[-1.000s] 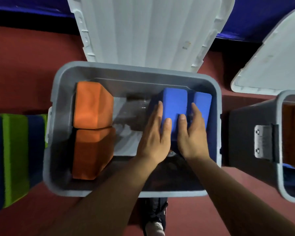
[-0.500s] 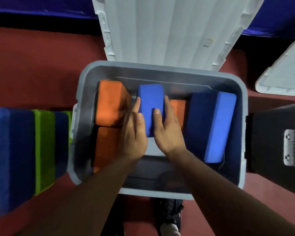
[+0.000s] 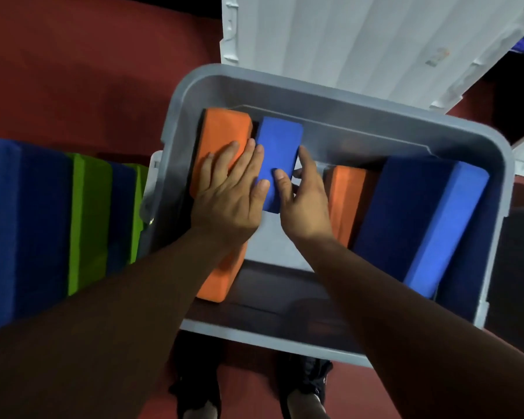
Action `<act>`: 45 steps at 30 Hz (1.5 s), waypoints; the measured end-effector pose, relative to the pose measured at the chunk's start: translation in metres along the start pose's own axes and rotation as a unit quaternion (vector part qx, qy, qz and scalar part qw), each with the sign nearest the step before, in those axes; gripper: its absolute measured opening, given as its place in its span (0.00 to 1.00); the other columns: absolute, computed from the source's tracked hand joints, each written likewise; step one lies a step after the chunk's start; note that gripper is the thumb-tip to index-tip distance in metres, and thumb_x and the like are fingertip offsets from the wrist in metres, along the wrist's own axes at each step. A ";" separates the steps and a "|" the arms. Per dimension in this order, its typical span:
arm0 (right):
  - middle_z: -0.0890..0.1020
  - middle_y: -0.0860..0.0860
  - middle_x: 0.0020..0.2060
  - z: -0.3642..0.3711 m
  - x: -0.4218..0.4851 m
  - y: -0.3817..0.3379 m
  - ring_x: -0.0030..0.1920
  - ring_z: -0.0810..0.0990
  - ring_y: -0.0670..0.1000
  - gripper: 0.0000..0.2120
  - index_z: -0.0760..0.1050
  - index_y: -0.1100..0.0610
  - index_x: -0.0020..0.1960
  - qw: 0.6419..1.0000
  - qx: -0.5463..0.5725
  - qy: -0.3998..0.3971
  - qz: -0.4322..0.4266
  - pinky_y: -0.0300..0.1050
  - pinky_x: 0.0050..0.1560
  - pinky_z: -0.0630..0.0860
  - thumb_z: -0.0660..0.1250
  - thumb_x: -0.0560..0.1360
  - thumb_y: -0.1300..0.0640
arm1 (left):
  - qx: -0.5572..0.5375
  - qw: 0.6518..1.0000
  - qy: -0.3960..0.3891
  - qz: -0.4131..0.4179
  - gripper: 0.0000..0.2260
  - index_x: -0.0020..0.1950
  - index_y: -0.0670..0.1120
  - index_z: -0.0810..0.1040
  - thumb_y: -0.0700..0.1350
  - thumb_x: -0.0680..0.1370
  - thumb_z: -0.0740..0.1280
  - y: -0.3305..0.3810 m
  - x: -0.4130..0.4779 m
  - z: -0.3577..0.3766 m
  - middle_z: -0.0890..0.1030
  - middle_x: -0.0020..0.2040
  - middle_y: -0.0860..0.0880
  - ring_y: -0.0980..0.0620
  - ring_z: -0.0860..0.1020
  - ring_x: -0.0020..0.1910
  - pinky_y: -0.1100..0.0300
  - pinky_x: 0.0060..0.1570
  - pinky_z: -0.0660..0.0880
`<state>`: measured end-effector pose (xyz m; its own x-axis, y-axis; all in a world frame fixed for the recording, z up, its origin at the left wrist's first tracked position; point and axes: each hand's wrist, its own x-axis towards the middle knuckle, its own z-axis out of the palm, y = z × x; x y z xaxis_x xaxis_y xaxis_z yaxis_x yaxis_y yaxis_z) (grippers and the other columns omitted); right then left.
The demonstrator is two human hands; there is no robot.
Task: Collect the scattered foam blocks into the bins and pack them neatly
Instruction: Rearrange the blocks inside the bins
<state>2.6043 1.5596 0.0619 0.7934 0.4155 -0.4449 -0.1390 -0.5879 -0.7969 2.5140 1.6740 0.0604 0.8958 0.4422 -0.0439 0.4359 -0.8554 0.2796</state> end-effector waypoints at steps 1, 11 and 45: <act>0.75 0.50 0.66 0.001 0.000 0.001 0.64 0.78 0.51 0.31 0.58 0.41 0.79 1.000 0.002 0.003 0.003 0.57 0.65 0.76 0.63 0.79 0.38 | -0.013 1.000 0.000 0.006 0.29 0.80 0.47 0.64 0.56 0.85 0.40 0.002 0.001 0.000 0.64 0.80 0.50 0.48 0.60 0.79 0.46 0.77 0.54; 0.67 0.50 0.76 -0.002 -0.032 -0.009 0.74 0.66 0.44 0.26 0.59 0.52 0.81 0.992 0.024 0.110 0.056 0.37 0.70 0.62 0.54 0.86 0.45 | -0.211 0.974 0.055 -0.054 0.26 0.80 0.40 0.63 0.50 0.85 0.47 -0.009 -0.023 -0.019 0.60 0.81 0.43 0.46 0.55 0.81 0.46 0.79 0.53; 0.76 0.51 0.71 0.077 -0.107 -0.002 0.69 0.75 0.55 0.30 0.60 0.42 0.79 0.983 0.061 -0.087 0.150 0.56 0.72 0.68 0.46 0.81 0.31 | -0.192 0.977 0.066 -0.061 0.27 0.78 0.37 0.65 0.53 0.86 0.47 -0.031 -0.101 -0.028 0.63 0.80 0.40 0.45 0.60 0.80 0.48 0.78 0.58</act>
<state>2.4740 1.5694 0.0798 0.5946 0.3543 -0.7218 -0.4290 -0.6194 -0.6575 2.4074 1.6634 0.0826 0.8093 0.5871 0.0183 0.4515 -0.6417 0.6200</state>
